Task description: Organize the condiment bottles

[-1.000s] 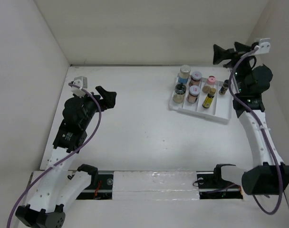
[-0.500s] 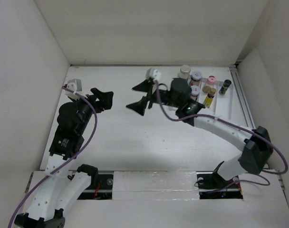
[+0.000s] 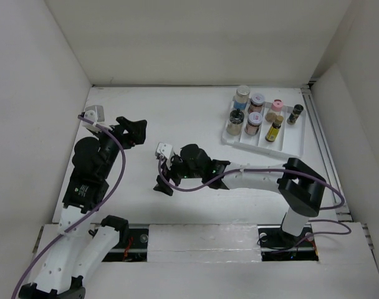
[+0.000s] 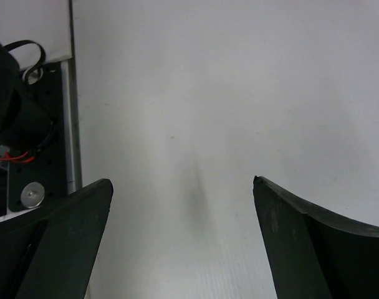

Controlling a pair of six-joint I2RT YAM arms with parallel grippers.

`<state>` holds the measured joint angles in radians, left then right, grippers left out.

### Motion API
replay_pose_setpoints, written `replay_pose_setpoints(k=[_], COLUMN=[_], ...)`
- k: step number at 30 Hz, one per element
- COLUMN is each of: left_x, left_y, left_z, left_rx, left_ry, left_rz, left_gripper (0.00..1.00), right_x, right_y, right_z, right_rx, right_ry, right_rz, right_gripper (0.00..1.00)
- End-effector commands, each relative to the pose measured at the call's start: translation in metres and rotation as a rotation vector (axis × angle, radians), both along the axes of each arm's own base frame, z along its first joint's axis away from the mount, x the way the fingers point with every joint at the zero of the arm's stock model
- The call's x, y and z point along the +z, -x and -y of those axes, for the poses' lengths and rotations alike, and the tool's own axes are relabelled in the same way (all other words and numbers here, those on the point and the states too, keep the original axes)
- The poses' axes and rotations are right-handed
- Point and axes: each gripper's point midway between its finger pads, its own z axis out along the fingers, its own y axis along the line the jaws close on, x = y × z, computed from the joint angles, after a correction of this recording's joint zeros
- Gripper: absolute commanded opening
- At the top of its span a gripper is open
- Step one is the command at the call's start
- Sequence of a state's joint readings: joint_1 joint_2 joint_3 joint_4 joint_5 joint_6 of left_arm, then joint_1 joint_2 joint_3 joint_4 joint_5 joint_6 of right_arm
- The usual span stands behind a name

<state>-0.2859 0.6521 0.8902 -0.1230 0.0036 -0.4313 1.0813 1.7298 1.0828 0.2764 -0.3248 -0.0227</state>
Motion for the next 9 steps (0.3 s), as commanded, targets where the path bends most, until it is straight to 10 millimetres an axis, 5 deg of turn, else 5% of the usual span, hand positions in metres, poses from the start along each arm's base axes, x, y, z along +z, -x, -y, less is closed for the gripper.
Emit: replay_pose_setpoints(k=[1, 9], left_x=[0.012, 0.008], left_y=[0.0, -0.001], left_z=[-0.001, 0.003], left_rx=[0.001, -0.017], left_ry=[0.019, 0.019], left_rz=[0.046, 0.046], left_gripper=[0.83, 0.83], right_x=[0.012, 0.014], right_y=[-0.025, -0.032], right_z=[-0.009, -0.012], right_rx=[-0.085, -0.114], right_ry=[-0.052, -0.042], right_rz=[0.07, 0.077], right_gripper=[1.0, 1.0])
